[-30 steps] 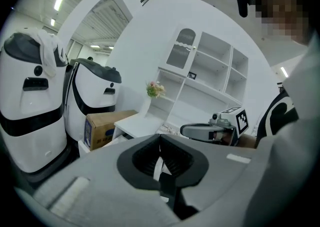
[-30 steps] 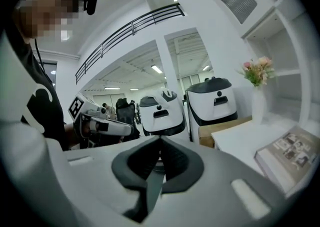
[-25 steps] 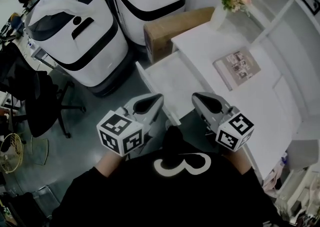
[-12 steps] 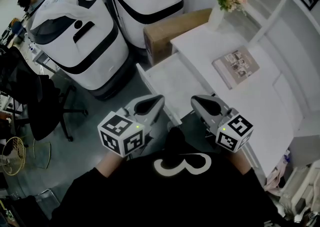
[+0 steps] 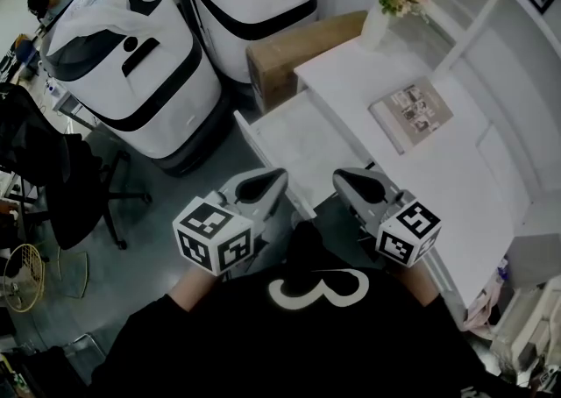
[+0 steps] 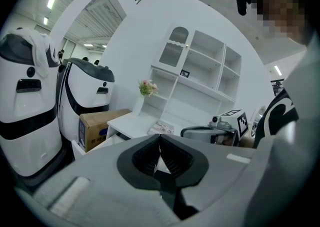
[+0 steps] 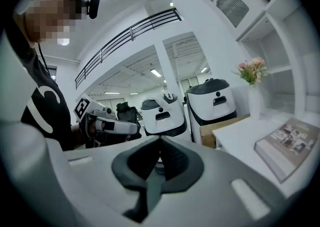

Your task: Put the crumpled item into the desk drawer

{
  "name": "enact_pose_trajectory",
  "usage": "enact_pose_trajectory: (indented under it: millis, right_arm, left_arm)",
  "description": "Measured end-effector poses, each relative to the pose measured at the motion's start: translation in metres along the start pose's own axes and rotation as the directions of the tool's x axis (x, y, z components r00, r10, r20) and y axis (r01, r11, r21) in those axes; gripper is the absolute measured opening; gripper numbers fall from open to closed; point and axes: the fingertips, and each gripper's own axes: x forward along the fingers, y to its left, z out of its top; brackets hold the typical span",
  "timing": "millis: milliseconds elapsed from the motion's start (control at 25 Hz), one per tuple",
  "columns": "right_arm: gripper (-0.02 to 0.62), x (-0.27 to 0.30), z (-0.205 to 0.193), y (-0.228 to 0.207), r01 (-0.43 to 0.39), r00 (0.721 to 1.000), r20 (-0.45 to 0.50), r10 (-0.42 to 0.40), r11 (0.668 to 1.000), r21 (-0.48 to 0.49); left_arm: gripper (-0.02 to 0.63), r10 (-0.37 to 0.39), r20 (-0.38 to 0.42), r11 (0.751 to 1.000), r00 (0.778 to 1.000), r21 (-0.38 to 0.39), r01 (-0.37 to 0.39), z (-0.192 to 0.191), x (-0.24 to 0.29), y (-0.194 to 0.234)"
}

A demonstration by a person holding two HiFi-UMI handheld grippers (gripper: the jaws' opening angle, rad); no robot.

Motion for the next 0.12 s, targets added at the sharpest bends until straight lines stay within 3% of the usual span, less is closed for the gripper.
enact_pose_trajectory:
  millis: [120]
  right_arm:
    - [0.002,0.0012,0.0003,-0.0067,0.004,1.000,0.001,-0.004,1.000,0.005]
  left_arm:
    - [0.011,-0.003,-0.001,1.000,1.000,0.001,0.003,0.0013,0.0064,0.0018]
